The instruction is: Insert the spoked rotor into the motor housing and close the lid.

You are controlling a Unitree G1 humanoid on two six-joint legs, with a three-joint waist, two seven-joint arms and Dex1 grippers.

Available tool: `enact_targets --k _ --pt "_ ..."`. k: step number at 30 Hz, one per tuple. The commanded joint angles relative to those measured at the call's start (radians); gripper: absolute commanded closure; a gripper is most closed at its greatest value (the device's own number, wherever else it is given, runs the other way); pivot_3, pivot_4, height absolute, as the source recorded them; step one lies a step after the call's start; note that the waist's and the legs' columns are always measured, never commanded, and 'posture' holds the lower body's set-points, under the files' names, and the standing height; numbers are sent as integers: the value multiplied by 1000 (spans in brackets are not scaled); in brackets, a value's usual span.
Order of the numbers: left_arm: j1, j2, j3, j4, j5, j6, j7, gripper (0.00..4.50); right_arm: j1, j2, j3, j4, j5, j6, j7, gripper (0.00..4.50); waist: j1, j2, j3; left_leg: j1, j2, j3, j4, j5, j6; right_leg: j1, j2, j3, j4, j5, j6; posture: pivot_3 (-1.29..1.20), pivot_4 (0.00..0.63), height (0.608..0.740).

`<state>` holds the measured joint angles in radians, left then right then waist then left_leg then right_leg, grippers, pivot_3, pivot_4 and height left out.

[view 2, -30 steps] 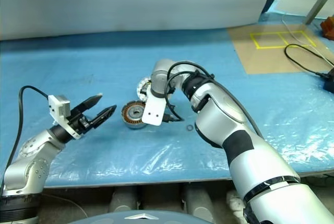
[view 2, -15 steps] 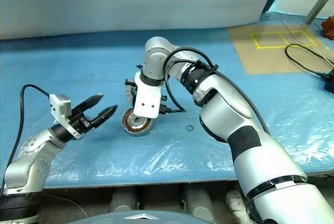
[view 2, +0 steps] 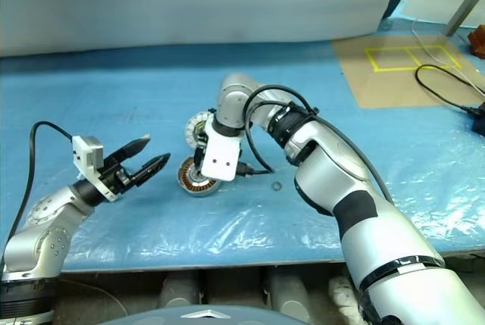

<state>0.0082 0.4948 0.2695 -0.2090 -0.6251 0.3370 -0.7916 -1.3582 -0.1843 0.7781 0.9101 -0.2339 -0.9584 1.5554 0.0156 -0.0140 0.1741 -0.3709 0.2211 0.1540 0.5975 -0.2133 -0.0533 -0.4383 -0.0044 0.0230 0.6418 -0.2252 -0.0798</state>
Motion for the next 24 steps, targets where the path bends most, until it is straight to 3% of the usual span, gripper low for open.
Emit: enact_targets --k 1,2,6,24 --pt "-3 14 14 -27 -15 2 -6 0 14 11 -3 -27 17 55 45 365 0 0 0 0 0 0 0 0 0 0 0 0 0 0 0 0 150 740" --pt "-6 15 12 -26 -15 4 -6 0 15 21 -6 -12 -4 67 17 22 -1 0 0 0 0 0 0 0 0 0 0 0 0 0 0 0 150 740" --pt "-11 18 8 -27 -14 9 -8 0 30 44 -18 7 -21 142 5 22 0 0 0 0 0 0 0 0 0 0 0 0 0 0 0 0 150 740" --pt "-14 21 -1 -26 -4 12 -9 0 48 64 -14 93 -151 154 -71 22 1 0 0 0 0 0 0 0 0 0 -1 0 0 0 0 0 150 740"
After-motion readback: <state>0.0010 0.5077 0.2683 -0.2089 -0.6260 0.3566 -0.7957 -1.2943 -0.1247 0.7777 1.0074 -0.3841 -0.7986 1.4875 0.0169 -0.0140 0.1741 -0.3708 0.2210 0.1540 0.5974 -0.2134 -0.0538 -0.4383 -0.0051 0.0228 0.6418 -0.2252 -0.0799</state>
